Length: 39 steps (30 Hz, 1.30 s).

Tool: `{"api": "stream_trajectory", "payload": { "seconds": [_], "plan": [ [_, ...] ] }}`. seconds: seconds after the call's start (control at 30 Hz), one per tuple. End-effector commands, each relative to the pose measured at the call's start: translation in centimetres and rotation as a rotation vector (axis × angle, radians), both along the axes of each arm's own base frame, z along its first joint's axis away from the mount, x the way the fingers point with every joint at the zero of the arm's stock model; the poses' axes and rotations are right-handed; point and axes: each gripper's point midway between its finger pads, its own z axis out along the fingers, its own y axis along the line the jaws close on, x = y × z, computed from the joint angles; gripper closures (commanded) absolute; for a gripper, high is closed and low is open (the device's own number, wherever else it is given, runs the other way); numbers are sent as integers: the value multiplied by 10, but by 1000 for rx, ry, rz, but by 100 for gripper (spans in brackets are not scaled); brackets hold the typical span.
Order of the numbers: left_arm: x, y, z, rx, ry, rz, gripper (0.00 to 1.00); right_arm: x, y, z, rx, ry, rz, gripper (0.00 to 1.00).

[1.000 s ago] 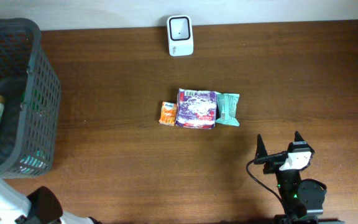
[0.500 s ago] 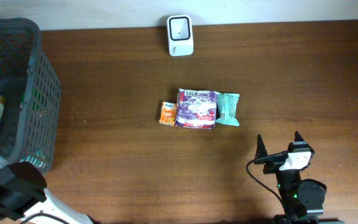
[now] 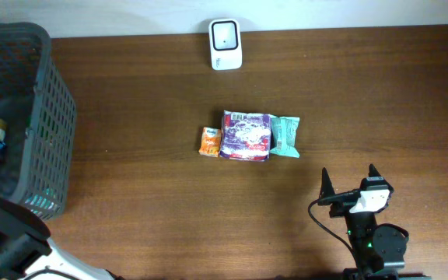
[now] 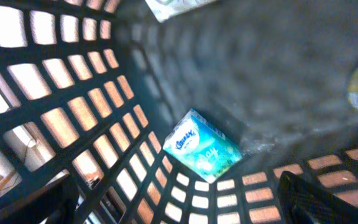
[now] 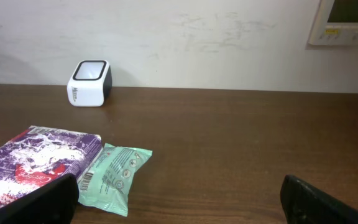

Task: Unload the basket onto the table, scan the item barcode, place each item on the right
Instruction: 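Reach the left gripper into the basket and grasp the small teal box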

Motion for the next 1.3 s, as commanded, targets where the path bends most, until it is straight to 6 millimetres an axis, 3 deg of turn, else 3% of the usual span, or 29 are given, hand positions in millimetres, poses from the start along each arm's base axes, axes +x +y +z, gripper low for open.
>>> {"api": "stream_trajectory", "payload": {
  "seconds": [0.0,0.07,0.27,0.4,0.53,0.6,0.83,0.93,1.1,1.2,1.27],
  "plan": [
    [0,-9,-33,-76,24,-90,1,0,3,-3,-5,3,16,1],
    [0,-13,-52,-107,28,-124,2,0,3,-3,-5,3,16,1],
    [0,-23,-84,-183,41,-120,4,0,3,-3,-5,3,16,1],
    [-1,-26,-99,-200,46,-133,5,0,3,-3,-5,3,16,1],
    [12,-37,-106,-264,-35,-209,16,0,3,-3,-5,3,16,1],
    [12,-37,-106,-266,-34,-229,16,0,3,-3,-5,3,16,1],
    [-3,-51,-136,-311,3,-242,16,0,3,-3,-5,3,16,1],
    [-7,-54,-141,-320,14,-240,36,0,3,-3,-5,3,16,1],
    [-5,-51,-140,-310,6,-242,82,0,3,-3,-5,3,16,1],
    [9,-39,-123,-270,-29,-248,88,0,3,-3,-5,3,16,2],
    [24,-25,-93,-222,-70,-254,95,0,3,-3,-5,3,16,1]
  ]
}}
